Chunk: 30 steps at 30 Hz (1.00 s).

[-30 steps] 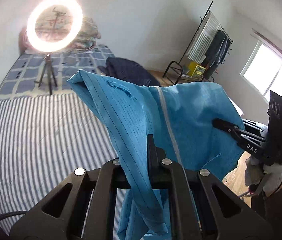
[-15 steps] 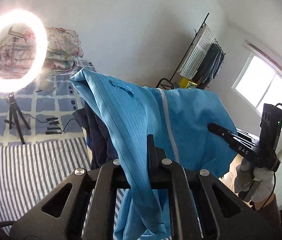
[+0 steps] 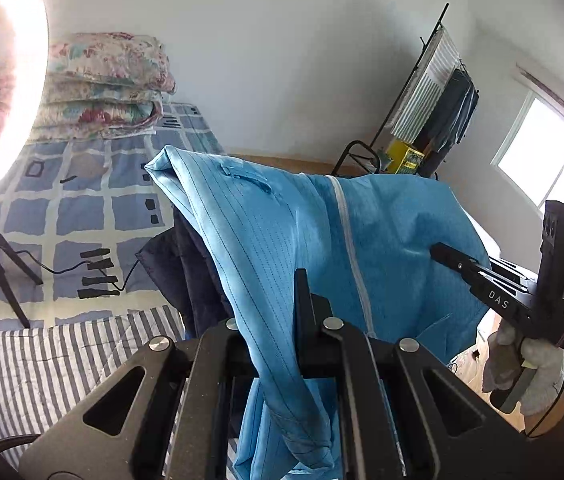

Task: Fold large clothes
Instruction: 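Lift the folded coat with both grippers and carry it onto the navy garment pile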

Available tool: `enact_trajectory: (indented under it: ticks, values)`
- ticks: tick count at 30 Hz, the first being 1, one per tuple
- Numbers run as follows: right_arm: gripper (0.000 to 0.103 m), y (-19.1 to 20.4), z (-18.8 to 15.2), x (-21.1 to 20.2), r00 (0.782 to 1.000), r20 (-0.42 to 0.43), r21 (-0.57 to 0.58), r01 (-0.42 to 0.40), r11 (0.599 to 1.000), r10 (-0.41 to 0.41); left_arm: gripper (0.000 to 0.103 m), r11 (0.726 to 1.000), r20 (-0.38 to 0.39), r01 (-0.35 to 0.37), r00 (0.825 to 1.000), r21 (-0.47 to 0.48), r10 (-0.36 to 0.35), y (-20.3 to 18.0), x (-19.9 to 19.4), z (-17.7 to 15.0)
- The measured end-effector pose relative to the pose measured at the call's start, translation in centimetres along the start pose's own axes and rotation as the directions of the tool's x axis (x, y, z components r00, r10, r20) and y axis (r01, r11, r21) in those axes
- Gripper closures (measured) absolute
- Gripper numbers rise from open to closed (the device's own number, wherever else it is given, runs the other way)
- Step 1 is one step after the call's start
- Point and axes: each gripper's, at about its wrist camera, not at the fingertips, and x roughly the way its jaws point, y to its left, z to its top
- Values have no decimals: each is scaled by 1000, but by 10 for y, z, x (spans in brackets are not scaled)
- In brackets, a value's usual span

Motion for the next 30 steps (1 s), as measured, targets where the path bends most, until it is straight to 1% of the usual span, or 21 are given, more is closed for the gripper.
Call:
enact_trajectory:
  ticks: [3,7,13,18,22,25,30]
  values:
    - [99,-7,-2,16,1000,-8,5,6,1000,-6,97,1000,-9,16,1000,-27,-17,15,18,1]
    - [99,-16,-1,34,1000,-10,7,15,1000,-15,97,999,-13,8,1000,-40,-8,29,37,3]
    - [99,-21,-3,63,999,-32,2,17,1000,-17,97,999,-33,-29,999,-26,28,40,59,-4]
    - [99,-27,-10,75,999,-46,0,21,1000,-21,97,998,-36,-43,998,-40,42,52,71,-10]
    - [99,-28,-15,85,998,-55,-9,35,999,-35,97,998,-41,-61,997,-26,60,51,77,-13]
    - [99,-26,-16,91,996,-64,-28,59,998,-61,97,998,-43,-58,997,-26,57,51,79,-13]
    - [97,-30,-15,94,995,-61,-7,77,997,-78,97,997,-51,-72,996,-16,71,47,83,-14]
